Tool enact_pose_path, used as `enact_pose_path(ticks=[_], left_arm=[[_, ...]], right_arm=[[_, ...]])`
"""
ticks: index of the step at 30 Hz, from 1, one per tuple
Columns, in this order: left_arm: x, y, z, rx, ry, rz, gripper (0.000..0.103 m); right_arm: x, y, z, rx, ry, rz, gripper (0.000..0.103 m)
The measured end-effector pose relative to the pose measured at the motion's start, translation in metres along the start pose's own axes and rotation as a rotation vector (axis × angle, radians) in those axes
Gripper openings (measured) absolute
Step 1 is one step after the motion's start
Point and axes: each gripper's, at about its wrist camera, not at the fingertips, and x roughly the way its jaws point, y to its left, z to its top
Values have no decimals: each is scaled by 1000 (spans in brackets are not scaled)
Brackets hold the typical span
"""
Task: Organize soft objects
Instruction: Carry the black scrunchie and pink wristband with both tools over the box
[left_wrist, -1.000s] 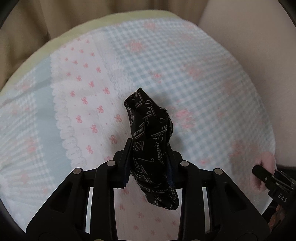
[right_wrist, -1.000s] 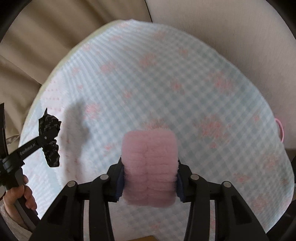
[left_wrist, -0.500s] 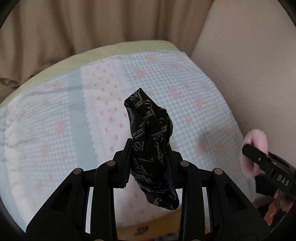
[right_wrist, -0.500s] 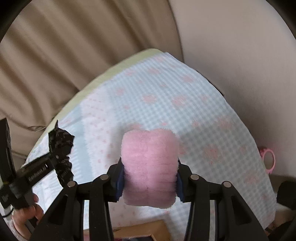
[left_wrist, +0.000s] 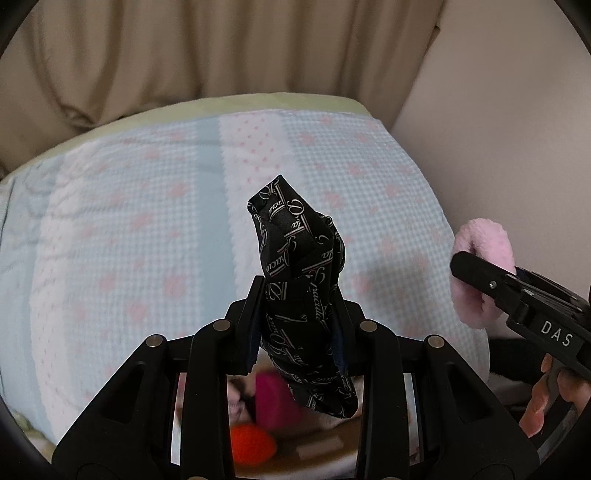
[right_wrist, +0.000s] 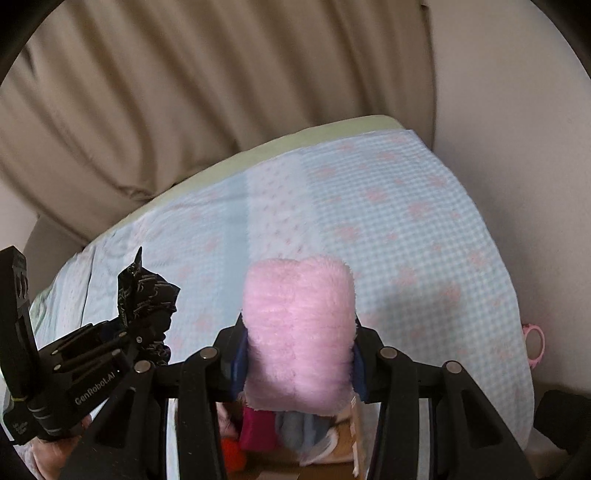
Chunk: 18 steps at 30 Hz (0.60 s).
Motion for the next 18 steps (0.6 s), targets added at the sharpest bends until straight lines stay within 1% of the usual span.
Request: enact_pose_path(ticks=[3,6,10,13,18], left_arm=[[-23,13,-36,-27,0,10,28],[-35,26,-67,-44,9,27,28],[-50,46,-114,-94,31,39,28],[-53,58,-139,-117,46,46,28],[-52,67,-170,-134,70,41,28]], right_arm=[[-3,16,-24,-35,22,9,41],[-3,34,-53,-67,56,22,41],[-2,50,-85,-106,91,34,41],[-2,60,-107,-122,112,39,41],[6,67,-137,-153,143,39,41]])
